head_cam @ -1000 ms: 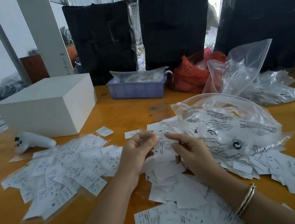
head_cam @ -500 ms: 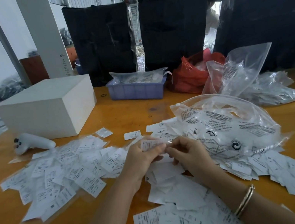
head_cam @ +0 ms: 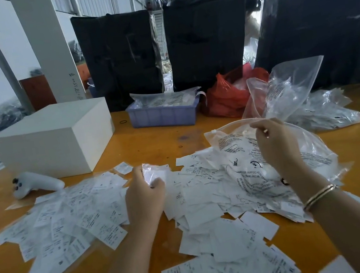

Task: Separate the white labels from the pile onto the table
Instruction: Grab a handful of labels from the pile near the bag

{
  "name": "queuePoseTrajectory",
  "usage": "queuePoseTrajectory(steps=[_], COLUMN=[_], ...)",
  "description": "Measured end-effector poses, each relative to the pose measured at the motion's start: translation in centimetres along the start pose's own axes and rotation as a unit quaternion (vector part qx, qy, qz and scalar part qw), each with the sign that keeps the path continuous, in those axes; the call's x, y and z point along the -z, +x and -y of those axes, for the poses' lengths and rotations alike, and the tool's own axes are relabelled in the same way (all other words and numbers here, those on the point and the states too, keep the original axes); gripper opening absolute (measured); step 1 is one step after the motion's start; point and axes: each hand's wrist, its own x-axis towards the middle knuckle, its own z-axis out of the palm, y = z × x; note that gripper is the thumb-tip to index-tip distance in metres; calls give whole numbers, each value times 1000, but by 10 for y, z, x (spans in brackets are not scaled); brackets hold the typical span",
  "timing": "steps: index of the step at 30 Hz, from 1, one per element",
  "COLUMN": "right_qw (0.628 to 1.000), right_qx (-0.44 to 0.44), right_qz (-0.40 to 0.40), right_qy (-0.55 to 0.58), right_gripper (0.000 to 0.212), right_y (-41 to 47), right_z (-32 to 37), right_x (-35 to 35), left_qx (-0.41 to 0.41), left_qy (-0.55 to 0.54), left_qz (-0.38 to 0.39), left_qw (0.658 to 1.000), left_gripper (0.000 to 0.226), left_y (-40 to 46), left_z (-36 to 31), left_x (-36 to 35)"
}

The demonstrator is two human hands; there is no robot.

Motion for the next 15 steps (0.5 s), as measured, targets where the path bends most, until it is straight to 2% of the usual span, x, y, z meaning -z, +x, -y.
queuePoseTrajectory(steps=[1, 3, 6, 8, 10, 12, 15], right_qw=[996, 962, 922, 921, 934, 952, 963], right_qx=[-19, -40, -63, -66, -64, -81, -108], right_qz=[52, 169, 263, 260, 223, 181, 157], right_qy=[-74, -209, -277, -284, -271, -234, -190], right_gripper=[28, 28, 17, 27, 21, 15, 21], right_y=[6, 12, 8, 2, -1, -2, -2], right_z=[-9, -22, -28, -29, -29, -28, -32], right_x=[-1, -2, -7, -10, -11, -11, -11], left_qx=[-5, -13, -5, -7, -17, -37, -77], left_qy=[41, 105, 189, 244, 264, 250, 221], left_qz=[-13, -31, -38, -44, -49, -49, -39], left_qw=[999, 994, 981, 969, 963, 966, 972], left_gripper=[46, 37, 43, 54, 59, 58, 53], left_y=[1, 2, 5, 6, 6, 5, 2], left_z=[3, 8, 12, 15, 17, 15, 11], left_x=[0, 0, 0, 0, 0, 0, -2])
